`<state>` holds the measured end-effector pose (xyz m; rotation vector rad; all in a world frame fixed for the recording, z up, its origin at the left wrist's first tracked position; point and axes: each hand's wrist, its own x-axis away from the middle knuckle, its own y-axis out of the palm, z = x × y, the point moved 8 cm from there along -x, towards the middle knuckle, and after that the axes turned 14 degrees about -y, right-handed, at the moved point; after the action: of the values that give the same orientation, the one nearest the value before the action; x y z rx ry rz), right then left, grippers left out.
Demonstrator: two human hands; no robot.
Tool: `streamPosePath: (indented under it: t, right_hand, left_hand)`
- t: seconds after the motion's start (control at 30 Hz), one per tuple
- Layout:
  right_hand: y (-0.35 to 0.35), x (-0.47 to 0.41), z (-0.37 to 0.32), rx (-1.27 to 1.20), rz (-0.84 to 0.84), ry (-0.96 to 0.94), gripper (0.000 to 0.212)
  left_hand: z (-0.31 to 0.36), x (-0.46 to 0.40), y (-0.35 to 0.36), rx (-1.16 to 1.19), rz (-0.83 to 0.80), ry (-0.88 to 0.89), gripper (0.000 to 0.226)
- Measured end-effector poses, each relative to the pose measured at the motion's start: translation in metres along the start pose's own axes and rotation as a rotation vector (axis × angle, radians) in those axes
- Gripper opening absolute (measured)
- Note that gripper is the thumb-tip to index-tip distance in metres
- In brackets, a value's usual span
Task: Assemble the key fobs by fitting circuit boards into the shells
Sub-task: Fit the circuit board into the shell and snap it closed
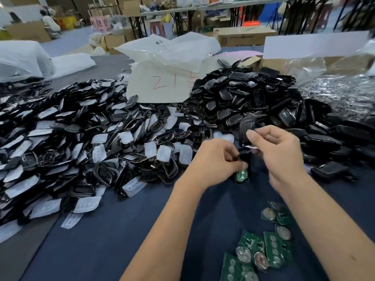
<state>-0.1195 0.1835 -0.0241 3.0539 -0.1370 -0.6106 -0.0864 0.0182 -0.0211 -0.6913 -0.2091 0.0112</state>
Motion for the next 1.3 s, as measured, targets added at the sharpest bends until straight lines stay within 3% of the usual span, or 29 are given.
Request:
streamPosePath:
  t: [0.23, 0.3, 0.4, 0.53, 0.7, 0.93, 1.13, 1.3]
  right_hand:
    - [-0.001, 0.014, -0.003, -0.080, -0.045, 0.025, 0.017]
    - [0.003, 0.018, -0.005, -0.092, -0.053, 0.026, 0.014]
    - [0.007, 0.021, -0.008, -0.136, -0.065, 0.041, 0.013]
    - [0.008, 0.022, -0.008, -0.204, -0.065, 0.077, 0.012]
    - [0.014, 0.026, -0.006, -0.510, -0.001, 0.201, 0.021]
    - [0.014, 0.025, -0.007, -0.712, 0.083, 0.257, 0.023]
    - [0.015, 0.025, -0.004, -0.708, 0.087, 0.286, 0.019]
    - [0.016, 0.025, -0.004, -0.737, 0.073, 0.309, 0.021]
  left_hand:
    - [-0.002, 0.005, -0.029, -0.061, 0.395, 0.045, 0.009]
    - [-0.001, 0.004, -0.027, 0.142, 0.340, 0.063, 0.010]
    - [0.001, 0.004, -0.014, 0.558, 0.128, 0.049, 0.007]
    - [0.001, 0.004, -0.008, 0.722, 0.041, 0.014, 0.009]
    - [0.002, 0.003, -0.002, 0.749, -0.070, -0.013, 0.004]
    - [0.010, 0.005, 0.002, 0.727, -0.157, 0.011, 0.014]
    - [0.015, 0.006, -0.003, 0.683, -0.060, 0.064, 0.024]
    - [0.014, 0.004, 0.001, 0.752, -0.124, 0.040, 0.022]
